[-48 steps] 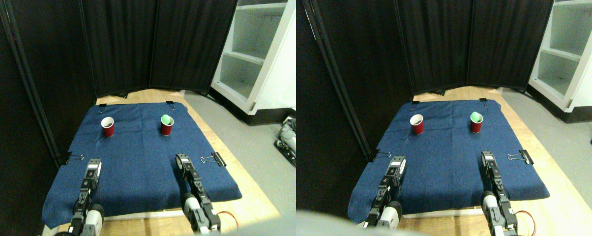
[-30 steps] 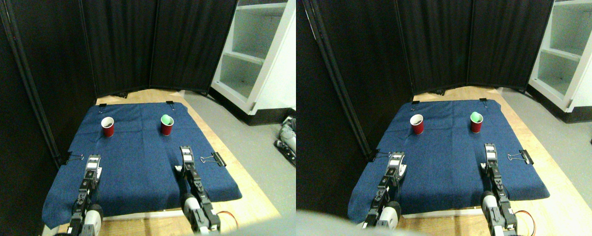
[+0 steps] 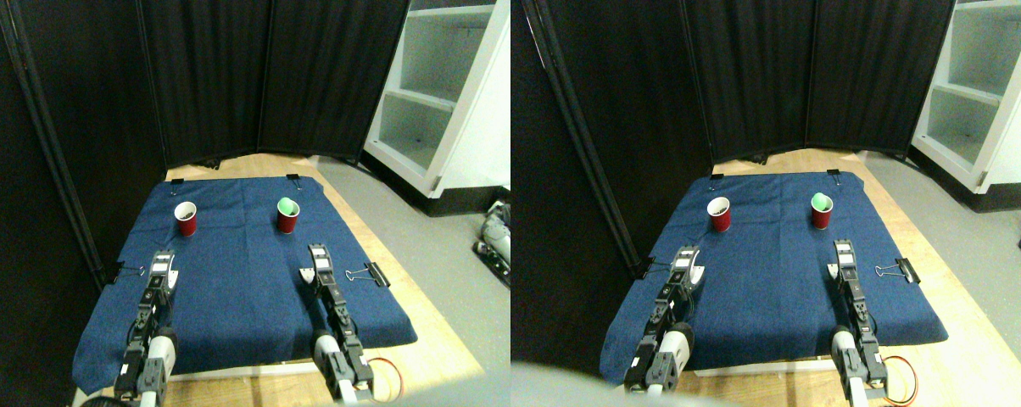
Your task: Pour (bimanual)
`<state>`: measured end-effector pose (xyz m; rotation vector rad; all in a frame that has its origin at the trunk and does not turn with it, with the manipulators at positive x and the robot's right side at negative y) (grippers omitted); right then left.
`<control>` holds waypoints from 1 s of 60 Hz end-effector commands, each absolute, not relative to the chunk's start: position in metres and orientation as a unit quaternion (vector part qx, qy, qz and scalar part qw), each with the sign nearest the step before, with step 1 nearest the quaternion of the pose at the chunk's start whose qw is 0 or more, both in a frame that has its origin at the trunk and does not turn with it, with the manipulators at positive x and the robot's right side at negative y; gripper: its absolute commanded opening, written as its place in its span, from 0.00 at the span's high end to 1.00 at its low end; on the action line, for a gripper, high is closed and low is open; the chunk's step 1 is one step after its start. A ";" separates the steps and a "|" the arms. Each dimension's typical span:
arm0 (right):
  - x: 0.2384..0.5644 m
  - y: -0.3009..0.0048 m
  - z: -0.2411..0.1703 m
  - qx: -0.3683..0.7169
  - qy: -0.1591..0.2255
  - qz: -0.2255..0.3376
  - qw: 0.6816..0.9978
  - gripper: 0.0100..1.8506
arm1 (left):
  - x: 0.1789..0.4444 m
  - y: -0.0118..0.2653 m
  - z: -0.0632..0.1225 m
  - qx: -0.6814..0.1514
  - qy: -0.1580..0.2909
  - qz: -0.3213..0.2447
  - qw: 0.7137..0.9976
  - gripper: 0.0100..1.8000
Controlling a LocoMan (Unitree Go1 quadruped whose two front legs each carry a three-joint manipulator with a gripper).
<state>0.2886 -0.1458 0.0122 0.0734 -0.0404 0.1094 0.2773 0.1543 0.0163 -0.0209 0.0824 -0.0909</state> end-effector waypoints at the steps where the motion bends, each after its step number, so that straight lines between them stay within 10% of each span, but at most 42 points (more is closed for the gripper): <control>1: 0.297 -0.143 0.023 0.060 -0.047 0.057 0.996 0.73 | 0.286 0.151 0.024 -0.018 0.025 -0.044 0.999 0.78; 36: 0.340 -0.151 0.040 0.203 -0.055 0.033 0.977 0.68 | 0.325 0.149 0.035 -0.131 0.001 0.040 0.991 0.64; 60: 0.363 -0.148 0.039 0.345 -0.062 -0.019 0.936 0.57 | 0.355 0.153 0.025 -0.334 -0.016 0.118 0.935 0.51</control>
